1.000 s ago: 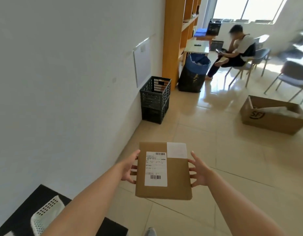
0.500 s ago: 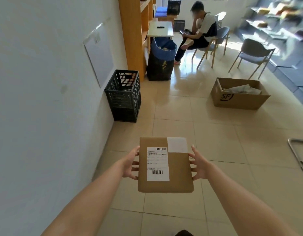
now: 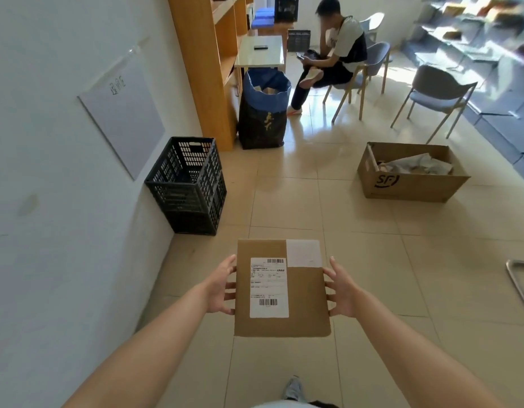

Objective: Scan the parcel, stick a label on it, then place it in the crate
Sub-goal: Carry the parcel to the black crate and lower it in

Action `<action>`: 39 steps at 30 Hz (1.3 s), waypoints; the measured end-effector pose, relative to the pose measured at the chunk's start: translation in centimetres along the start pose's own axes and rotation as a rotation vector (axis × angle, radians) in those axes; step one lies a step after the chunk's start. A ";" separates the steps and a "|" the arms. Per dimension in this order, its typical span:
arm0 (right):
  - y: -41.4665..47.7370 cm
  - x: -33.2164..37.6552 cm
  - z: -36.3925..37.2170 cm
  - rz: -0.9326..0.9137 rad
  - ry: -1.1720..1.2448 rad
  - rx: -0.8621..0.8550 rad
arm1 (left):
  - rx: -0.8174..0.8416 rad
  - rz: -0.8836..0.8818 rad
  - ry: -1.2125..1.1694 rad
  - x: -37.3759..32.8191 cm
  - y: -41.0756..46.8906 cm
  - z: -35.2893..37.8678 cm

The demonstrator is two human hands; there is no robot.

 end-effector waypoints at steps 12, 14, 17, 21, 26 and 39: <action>10.9 14.2 -6.0 0.043 -0.051 0.056 | -0.043 -0.018 -0.064 -12.5 10.9 4.0; 13.5 16.9 -6.2 0.042 -0.054 0.060 | -0.049 -0.015 -0.083 -15.0 13.5 3.6; 17.4 21.5 -6.2 0.042 -0.070 0.044 | -0.038 -0.013 -0.100 -19.4 17.1 3.1; 22.1 27.8 -5.6 0.066 -0.106 -0.009 | -0.011 -0.027 -0.143 -25.1 21.3 2.2; 26.9 36.4 -4.5 0.073 -0.133 -0.018 | 0.017 -0.031 -0.192 -33.1 25.9 0.3; 38.8 54.6 -3.1 0.047 -0.215 0.034 | -0.024 -0.015 -0.269 -49.7 35.8 -2.3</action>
Point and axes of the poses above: each hand's wrist, its own y-axis towards the middle knuckle, its own z-axis out of the palm, x = y × z, the point moved 7 cm from there along y, towards the middle knuckle, and after that the axes turned 13 degrees about -y, right-handed, at the moved point
